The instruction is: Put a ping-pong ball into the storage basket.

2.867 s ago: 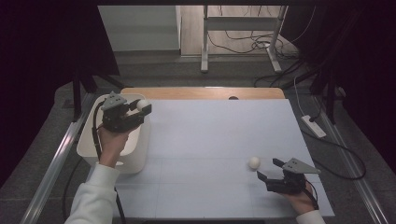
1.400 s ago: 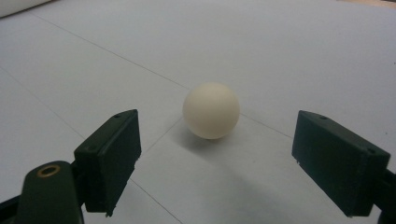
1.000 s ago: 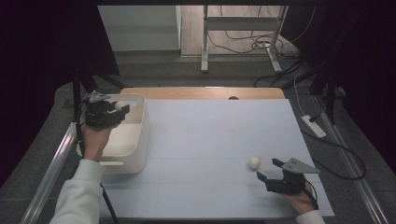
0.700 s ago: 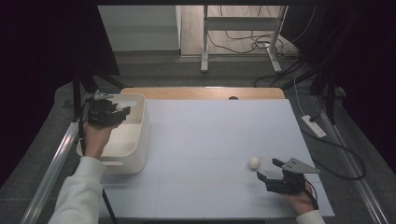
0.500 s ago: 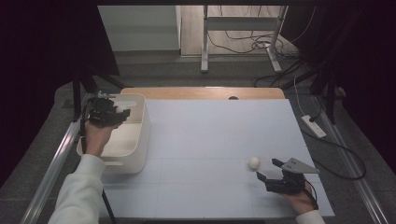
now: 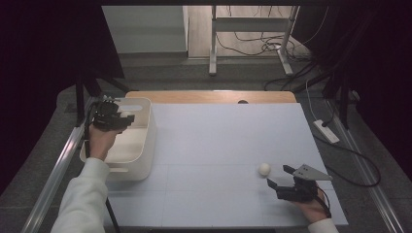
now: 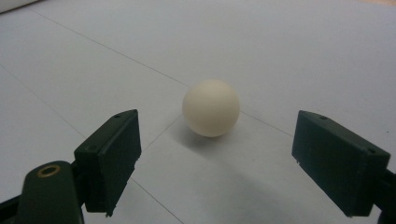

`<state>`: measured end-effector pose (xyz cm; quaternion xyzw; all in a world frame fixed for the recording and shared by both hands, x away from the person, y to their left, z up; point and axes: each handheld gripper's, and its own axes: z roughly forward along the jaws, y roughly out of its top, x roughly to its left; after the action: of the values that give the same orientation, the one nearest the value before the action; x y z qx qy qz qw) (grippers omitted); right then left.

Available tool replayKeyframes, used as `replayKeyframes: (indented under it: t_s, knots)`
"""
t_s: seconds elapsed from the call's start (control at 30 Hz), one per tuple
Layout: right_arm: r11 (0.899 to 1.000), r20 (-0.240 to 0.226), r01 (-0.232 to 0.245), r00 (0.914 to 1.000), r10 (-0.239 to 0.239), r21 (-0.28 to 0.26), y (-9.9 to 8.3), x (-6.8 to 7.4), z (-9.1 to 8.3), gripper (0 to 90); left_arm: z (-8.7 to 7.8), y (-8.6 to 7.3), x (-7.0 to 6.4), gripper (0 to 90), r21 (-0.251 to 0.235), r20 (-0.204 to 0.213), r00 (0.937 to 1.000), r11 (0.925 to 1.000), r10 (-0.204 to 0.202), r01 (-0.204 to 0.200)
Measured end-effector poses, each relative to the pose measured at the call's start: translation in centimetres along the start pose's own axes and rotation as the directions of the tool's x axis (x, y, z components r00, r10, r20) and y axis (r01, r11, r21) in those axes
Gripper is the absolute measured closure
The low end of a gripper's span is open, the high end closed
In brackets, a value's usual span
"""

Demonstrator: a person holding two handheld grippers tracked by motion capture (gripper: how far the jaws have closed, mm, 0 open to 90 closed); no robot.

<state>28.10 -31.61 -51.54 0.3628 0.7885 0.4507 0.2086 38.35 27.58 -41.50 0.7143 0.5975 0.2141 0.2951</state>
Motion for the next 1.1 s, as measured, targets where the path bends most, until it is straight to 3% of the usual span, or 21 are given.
replayKeyframes:
  t_s: [0.07, 0.2, 0.27, 0.3, 0.6, 0.87, 0.93, 1.1]
  knots:
    - [1.000, 0.000, 0.001, 1.0000, -0.001, 0.000, 0.0, 0.0, 0.0, 15.8, -0.1, 0.0, 0.0, 49.9, -0.017, -0.003, 1.0000, 0.9999, -0.002, 0.002]
    - [1.000, 0.001, -0.001, 1.0000, 0.001, -0.001, 0.0, 0.0, 0.0, 15.8, -0.4, 0.1, 0.0, 27.6, -0.057, -0.014, 0.9999, 0.9983, -0.007, 0.006]
    - [1.000, 0.001, -0.001, 1.0000, 0.001, -0.001, 0.0, 0.0, 0.0, 15.8, -0.7, 0.1, 0.0, 24.8, -0.075, 0.002, 0.9999, 0.9971, -0.015, 0.015]
    - [1.000, 0.000, -0.001, 1.0000, 0.001, 0.000, 0.0, 0.0, 0.0, 15.8, -0.9, 0.1, -0.1, 21.6, -0.091, 0.029, 0.9995, 0.9957, -0.013, 0.016]
    - [1.000, 0.001, 0.000, 1.0000, 0.000, -0.001, 0.0, 0.0, 0.0, 15.8, -2.1, 0.1, -1.0, 18.3, -0.156, 0.117, 0.9929, 0.9878, 0.021, -0.003]
    - [1.000, 0.002, -0.001, 1.0000, 0.001, -0.002, 0.0, 0.0, 0.0, 15.8, -3.7, 0.1, -2.5, 18.2, -0.220, 0.178, 0.9811, 0.9748, 0.075, -0.035]
    - [1.000, 0.002, 0.000, 1.0000, 0.000, -0.003, 0.0, 0.0, -0.1, 15.8, -4.2, 0.1, -2.9, 18.5, -0.243, 0.202, 0.9748, 0.9692, 0.094, -0.043]
    - [1.000, 0.008, -0.003, 1.0000, 0.003, -0.009, 0.0, -0.1, -0.2, 15.8, -4.6, 0.0, -3.4, 18.5, -0.266, 0.222, 0.9682, 0.9627, 0.114, -0.052]
